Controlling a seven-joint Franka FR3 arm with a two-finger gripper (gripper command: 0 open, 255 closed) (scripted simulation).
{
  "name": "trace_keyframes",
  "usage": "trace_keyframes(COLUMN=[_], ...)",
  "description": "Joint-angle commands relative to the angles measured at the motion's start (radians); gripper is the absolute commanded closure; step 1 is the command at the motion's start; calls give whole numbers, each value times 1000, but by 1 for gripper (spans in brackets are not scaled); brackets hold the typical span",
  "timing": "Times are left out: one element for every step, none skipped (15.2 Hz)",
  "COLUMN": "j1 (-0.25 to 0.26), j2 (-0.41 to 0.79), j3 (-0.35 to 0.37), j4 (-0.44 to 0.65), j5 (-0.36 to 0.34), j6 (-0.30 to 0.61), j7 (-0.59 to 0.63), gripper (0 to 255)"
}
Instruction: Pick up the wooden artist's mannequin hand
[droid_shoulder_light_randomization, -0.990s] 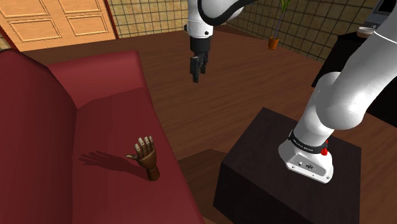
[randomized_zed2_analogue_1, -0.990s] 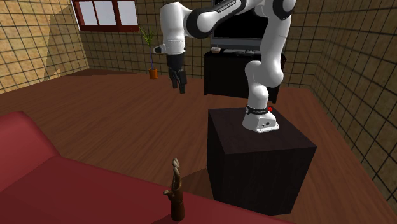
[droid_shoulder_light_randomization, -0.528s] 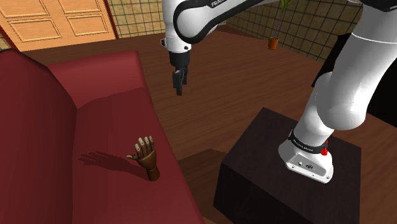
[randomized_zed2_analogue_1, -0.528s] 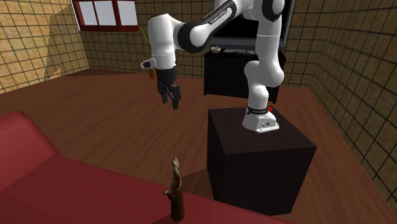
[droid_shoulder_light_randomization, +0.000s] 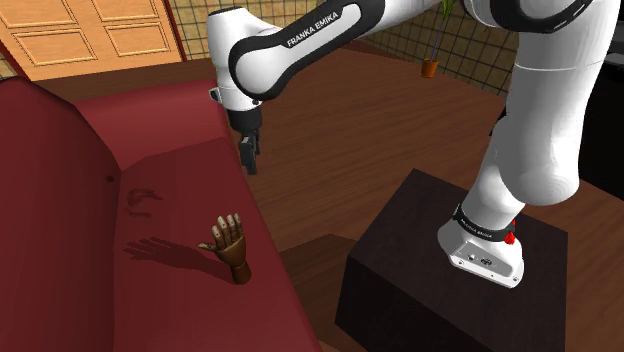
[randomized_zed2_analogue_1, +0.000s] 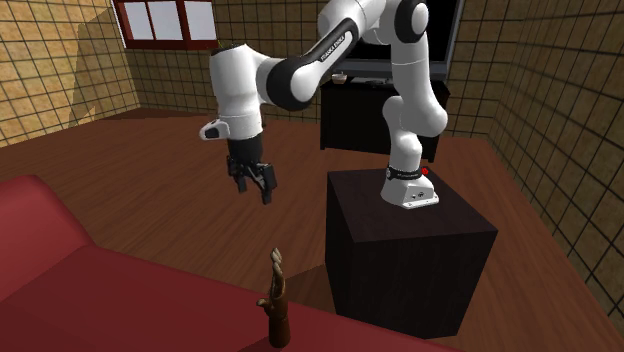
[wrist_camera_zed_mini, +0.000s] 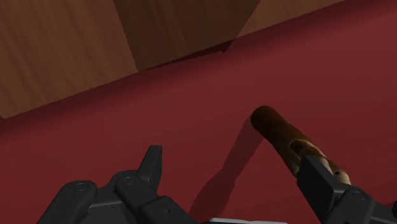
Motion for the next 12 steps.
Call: trace_keyframes(j1=[23, 35, 47, 60, 73, 86, 100, 114, 129, 144, 159, 175], j2=[55, 85, 116, 146, 176, 206, 236, 265, 295, 326, 356, 386], j3=[15, 22, 28, 34, 39, 45, 50, 55, 59, 63, 67, 71], j4=[54, 84, 114, 145, 176, 208, 240, 273, 307, 341, 376, 411], j5=[-19, -29, -39, -50, -61, -71, -82, -93, -103, -114, -124, -135], j6=[-1, -3, -4, -7, -10, -13, -18, -22, -28, -34, -40, -47], j7=[-13, -19, -26, -33, -40, -47, -55, -63, -71, -79, -88, -97], gripper=[0, 0, 0, 0, 0, 0, 0, 0, 0, 0, 0, 0])
